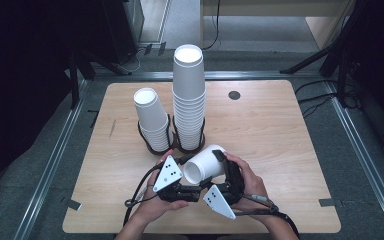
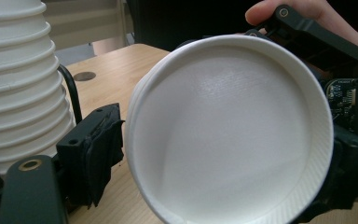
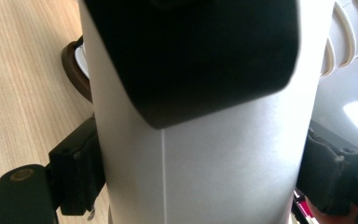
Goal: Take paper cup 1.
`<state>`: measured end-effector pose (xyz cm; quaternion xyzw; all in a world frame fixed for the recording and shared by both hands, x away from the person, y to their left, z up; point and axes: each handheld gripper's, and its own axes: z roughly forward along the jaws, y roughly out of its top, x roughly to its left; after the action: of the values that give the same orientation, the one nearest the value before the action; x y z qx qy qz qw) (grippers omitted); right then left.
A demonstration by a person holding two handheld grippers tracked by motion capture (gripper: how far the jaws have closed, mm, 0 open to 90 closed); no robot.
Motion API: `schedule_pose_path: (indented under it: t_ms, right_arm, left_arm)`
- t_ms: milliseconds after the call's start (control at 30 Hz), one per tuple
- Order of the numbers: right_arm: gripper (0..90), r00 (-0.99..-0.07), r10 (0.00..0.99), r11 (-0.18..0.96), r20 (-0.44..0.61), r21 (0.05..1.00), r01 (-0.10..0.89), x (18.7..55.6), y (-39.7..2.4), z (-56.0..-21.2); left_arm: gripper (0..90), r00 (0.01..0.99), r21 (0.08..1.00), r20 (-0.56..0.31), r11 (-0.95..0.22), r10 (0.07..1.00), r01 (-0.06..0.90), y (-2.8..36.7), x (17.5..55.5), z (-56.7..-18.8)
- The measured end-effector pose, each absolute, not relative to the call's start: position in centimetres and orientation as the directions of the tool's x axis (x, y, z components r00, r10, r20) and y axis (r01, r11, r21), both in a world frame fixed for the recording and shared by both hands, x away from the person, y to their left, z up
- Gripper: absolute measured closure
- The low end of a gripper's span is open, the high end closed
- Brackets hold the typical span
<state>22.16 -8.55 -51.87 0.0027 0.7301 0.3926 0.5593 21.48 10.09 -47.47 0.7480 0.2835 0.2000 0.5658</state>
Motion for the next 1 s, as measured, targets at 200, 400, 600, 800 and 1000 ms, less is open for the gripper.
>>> schedule_pose_path:
  t_ms: [200,400,600,800,1000]
  right_arm:
    - [14.7,-0.367,0.437,0.697,-0.821,0.568,-0.438,22.18,-8.57,-51.89]
    - [14.4,-0.353,0.434,0.708,-0.829,0.557,-0.435,22.20,-8.57,-51.94]
    - [14.2,-0.359,0.440,0.702,-0.823,0.565,-0.435,22.18,-8.64,-51.82]
    - [12.2,-0.375,0.446,0.692,-0.813,0.579,-0.431,22.16,-8.52,-51.91]
    - [11.0,-0.374,0.469,0.680,-0.800,0.597,-0.426,21.97,-8.46,-51.98]
  left_arm:
    - [19.8,0.758,0.959,-0.023,-0.199,0.652,0.201,10.21,21.51,-47.41]
    - [20.9,0.758,0.957,-0.030,-0.200,0.651,0.209,10.26,21.66,-47.38]
    - [21.2,0.762,0.960,-0.035,-0.189,0.647,0.205,10.38,21.68,-47.36]
    - [22.5,0.772,0.959,-0.068,-0.173,0.632,0.226,10.80,21.96,-47.49]
    - [23.0,0.770,0.962,-0.077,-0.154,0.634,0.224,10.98,22.05,-47.48]
